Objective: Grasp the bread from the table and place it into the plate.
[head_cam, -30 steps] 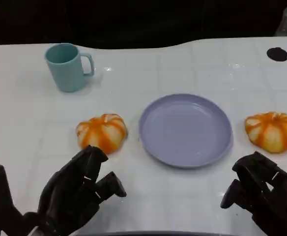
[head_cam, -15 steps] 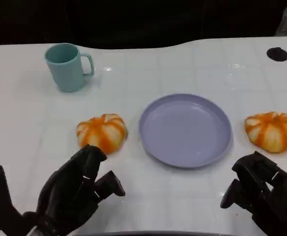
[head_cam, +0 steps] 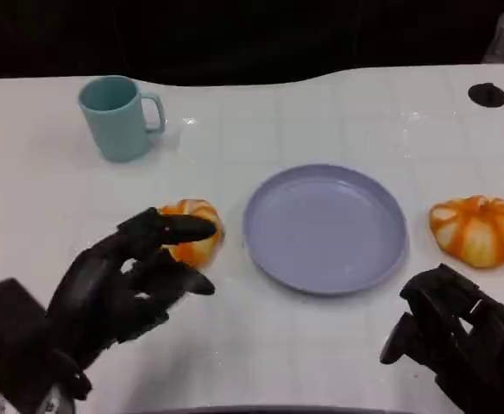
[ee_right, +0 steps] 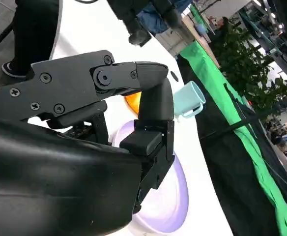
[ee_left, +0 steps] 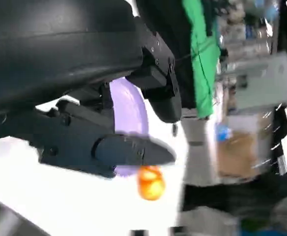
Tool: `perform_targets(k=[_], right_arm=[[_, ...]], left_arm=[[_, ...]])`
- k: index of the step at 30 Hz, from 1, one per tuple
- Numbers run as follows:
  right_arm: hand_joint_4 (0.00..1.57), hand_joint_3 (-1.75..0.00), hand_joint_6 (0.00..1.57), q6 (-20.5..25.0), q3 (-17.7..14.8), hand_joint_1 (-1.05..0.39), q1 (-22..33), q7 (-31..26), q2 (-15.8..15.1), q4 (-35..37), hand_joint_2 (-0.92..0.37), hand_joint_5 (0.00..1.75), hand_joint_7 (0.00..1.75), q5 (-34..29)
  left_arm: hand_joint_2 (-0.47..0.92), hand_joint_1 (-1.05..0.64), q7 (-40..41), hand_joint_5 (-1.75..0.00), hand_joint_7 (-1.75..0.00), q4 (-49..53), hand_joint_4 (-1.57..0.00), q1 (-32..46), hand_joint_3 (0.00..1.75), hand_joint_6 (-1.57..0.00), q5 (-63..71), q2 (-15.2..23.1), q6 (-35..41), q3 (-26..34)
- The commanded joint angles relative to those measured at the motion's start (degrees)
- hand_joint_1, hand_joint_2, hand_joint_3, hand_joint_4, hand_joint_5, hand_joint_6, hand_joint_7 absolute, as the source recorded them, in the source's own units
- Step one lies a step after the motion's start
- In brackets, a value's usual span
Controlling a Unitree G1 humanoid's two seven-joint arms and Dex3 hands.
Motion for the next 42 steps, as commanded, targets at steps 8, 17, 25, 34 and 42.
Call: perform_targets(k=[8,17,25,34,42], right_arm=[[0.61,-0.25,0.56,-0.3,-0.7,-0.50,-0.9,-0.5,-0.2,0.5,-0.92,1.73,1.42,0.1],[0.61,-0.24,0.56,-0.1,-0.6,-0.52,-1.0,-0.5,-0.4,0.6,-0.92,1.75,1.44,0.0],[0.61,-0.25,0.55,-0.1,-0.6,-0.52,-1.0,-0.6,-0.4,0.6,-0.92,1.75,1.45,0.0],[0.59,-0.25,0.54,0.3,-0.6,-0.50,-0.8,-1.1,0.3,0.2,-0.92,1.74,1.44,0.5],[0.59,-0.25,0.53,-0.1,-0.4,-0.51,-0.7,-0.7,0.1,0.2,-0.92,1.75,1.45,0.2]], left_arm=[[0.81,-0.47,7.0,-0.67,-0.06,-0.8,-0.20,-6.4,0.00,-0.43,21.3,9.5,-7.8,-2.9],[0.78,-0.39,9.7,-0.54,0.00,0.1,-0.03,-11.2,0.00,-0.31,34.9,15.3,-8.4,-6.4],[0.77,-0.39,10.3,-0.48,0.00,-0.1,0.00,-11.8,0.00,-0.28,36.9,15.9,-7.2,-7.1],[0.74,-0.27,3.3,-0.11,-0.03,3.5,0.00,-20.6,0.00,-0.17,51.4,16.4,6.6,-16.4],[0.74,-0.24,3.8,-0.10,-0.01,7.7,0.00,-23.6,0.00,-0.17,52.9,15.7,10.4,-20.0]])
